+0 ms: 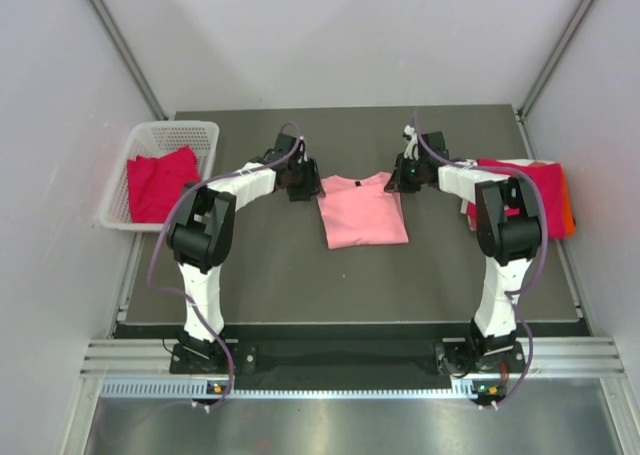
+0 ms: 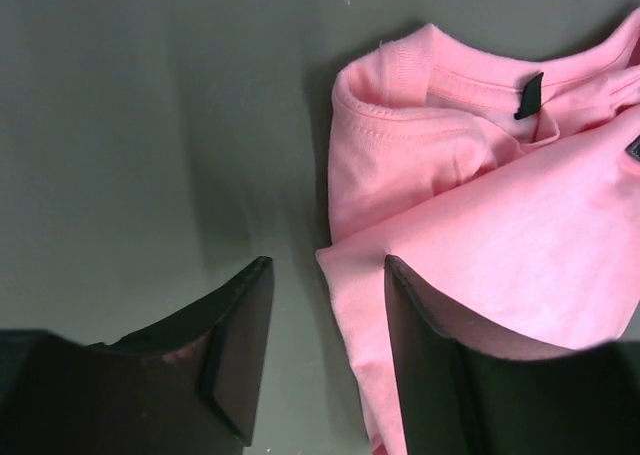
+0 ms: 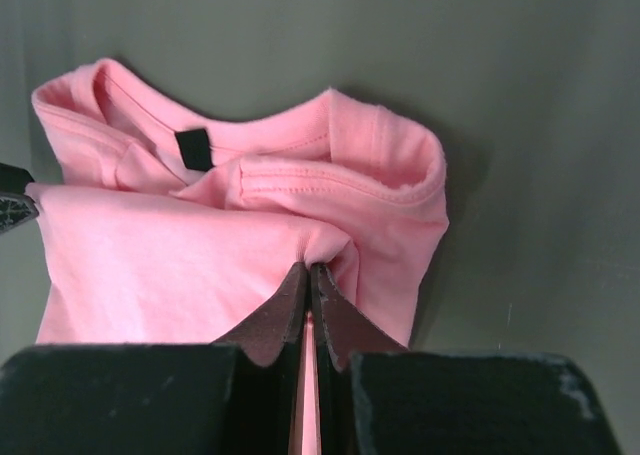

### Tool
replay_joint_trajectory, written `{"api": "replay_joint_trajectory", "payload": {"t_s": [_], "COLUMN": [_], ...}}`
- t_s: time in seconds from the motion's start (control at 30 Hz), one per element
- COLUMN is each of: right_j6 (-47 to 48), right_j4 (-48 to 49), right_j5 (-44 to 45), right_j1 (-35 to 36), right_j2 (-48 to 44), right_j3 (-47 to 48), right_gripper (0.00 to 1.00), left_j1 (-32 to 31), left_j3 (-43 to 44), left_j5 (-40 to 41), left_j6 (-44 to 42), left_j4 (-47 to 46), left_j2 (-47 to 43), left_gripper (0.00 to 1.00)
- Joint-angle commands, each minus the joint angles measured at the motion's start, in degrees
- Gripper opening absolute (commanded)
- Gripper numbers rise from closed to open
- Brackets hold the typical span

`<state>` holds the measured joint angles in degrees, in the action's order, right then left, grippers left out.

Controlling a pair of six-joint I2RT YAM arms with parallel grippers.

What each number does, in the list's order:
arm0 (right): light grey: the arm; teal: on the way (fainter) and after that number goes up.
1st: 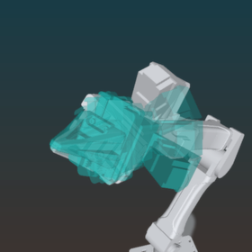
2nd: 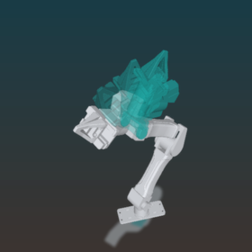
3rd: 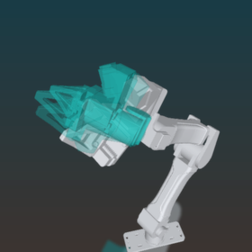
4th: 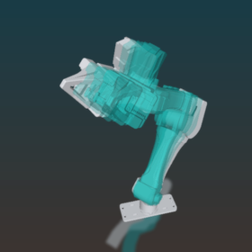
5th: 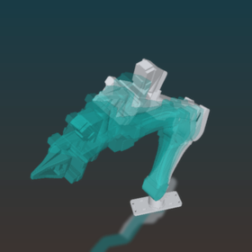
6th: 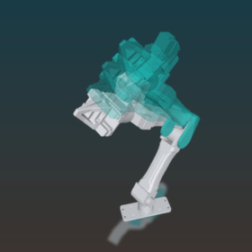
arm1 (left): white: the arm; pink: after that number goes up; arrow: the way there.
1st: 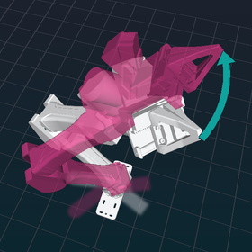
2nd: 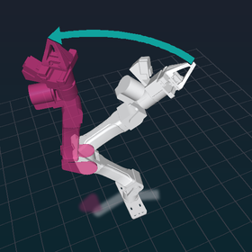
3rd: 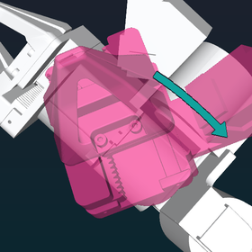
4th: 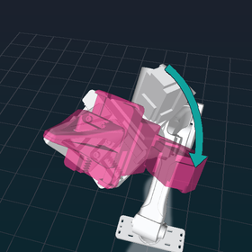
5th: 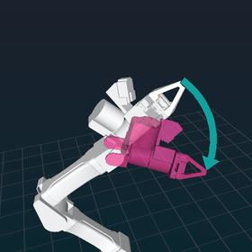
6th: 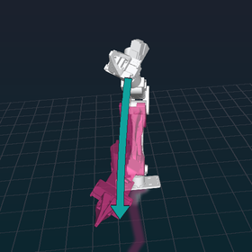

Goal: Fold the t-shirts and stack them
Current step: Fold the tshirt

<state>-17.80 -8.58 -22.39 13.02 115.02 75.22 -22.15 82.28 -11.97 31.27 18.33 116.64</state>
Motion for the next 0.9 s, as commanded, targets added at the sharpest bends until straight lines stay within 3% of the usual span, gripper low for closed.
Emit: {"api": "replay_joint_trajectory", "payload": {"t_s": [0.0, 0.3, 0.47, 0.6, 0.63, 0.8, 0.87], "right_j6": [-0.4, -0.3, -0.2, -0.2, -0.2, -0.2, -0.2], "right_j4": [4.4, 4.5, 4.4, 4.0, 4.1, 4.1, 4.1], "right_j5": [0.2, 0.7, 0.7, 0.5, 0.5, 0.3, 0.3], "right_j1": [0.7, 0.7, 0.7, 0.7, 0.7, 0.7, 0.7], "right_j2": [-3.9, -4.2, -3.8, -3.8, -3.7, -3.8, -3.8], "right_j3": [-0.3, -0.8, -0.6, -0.3, -0.3, -0.4, -0.4], "right_gripper": [0.0, 0.0, 0.0, 0.0, 0.0, 0.0, 0.0], "left_j1": [0.4, 0.8, 0.8, 0.8, 0.9, 0.8, 0.8], "left_j3": [-1.0, -0.6, -0.5, -0.8, -1.0, -1.9, -1.3], "left_j5": [-0.2, -2.0, -4.0, -3.6, -3.7, -5.4, -6.0], "left_j6": [-1.0, -0.9, -0.4, -0.2, -0.3, 0.8, 1.1], "left_j4": [-4.3, -4.6, -5.1, -4.1, -3.9, -5.7, -6.1], "left_j2": [-1.8, 0.7, 1.0, 0.6, 0.7, 0.7, 1.3], "left_gripper": [0.52, 0.49, 0.36, 0.54, 0.54, 0.49, 0.42]}}
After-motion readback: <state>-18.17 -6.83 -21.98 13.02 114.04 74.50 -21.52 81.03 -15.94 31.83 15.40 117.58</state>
